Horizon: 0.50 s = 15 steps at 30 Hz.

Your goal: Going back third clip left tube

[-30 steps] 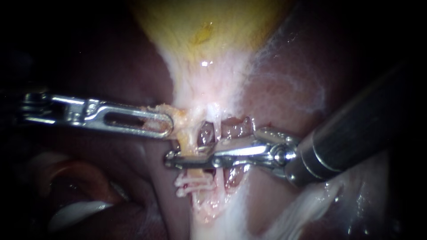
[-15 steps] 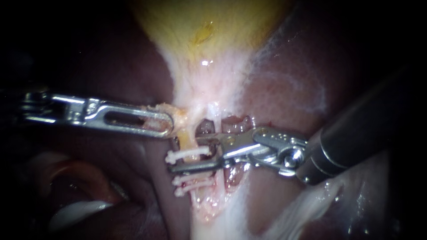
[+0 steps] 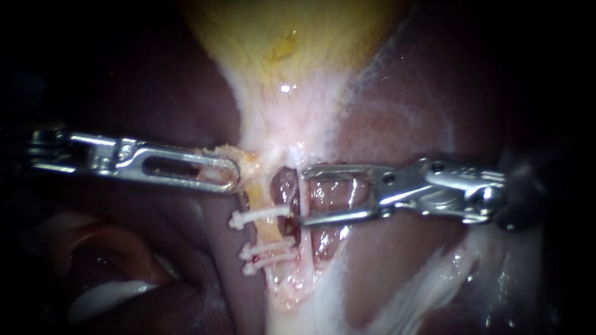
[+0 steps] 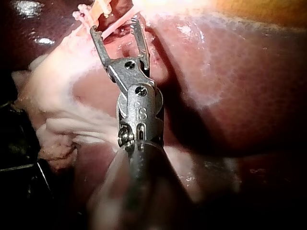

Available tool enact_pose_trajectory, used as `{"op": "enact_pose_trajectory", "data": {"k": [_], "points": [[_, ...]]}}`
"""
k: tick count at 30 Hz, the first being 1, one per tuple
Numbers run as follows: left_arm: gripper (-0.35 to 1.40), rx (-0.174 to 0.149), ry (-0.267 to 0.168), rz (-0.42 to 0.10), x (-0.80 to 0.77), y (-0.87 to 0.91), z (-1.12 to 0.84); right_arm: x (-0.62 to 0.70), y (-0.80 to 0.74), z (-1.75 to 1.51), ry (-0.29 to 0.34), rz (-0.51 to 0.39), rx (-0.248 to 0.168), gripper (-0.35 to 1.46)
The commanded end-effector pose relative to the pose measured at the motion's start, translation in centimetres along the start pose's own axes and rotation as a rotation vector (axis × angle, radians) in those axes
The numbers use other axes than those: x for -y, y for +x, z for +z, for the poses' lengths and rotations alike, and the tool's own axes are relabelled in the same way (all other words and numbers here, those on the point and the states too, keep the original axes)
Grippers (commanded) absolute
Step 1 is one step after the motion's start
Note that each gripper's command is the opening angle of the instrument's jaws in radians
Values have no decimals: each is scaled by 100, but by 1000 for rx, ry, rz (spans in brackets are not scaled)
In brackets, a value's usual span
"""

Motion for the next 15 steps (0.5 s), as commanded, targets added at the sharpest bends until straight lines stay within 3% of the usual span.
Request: {"op": "enact_pose_trajectory", "data": {"k": [1,6,15], "points": [[-35,1,-1,0,-1,0,0,1,2,-6,-4,-7,0,50],[-35,1,-1,0,-1,0,0,5,6,-27,-1,-19,0,50],[-35,5,-5,-2,-5,-5,14,8,6,-31,2,-26,1,50]]}}
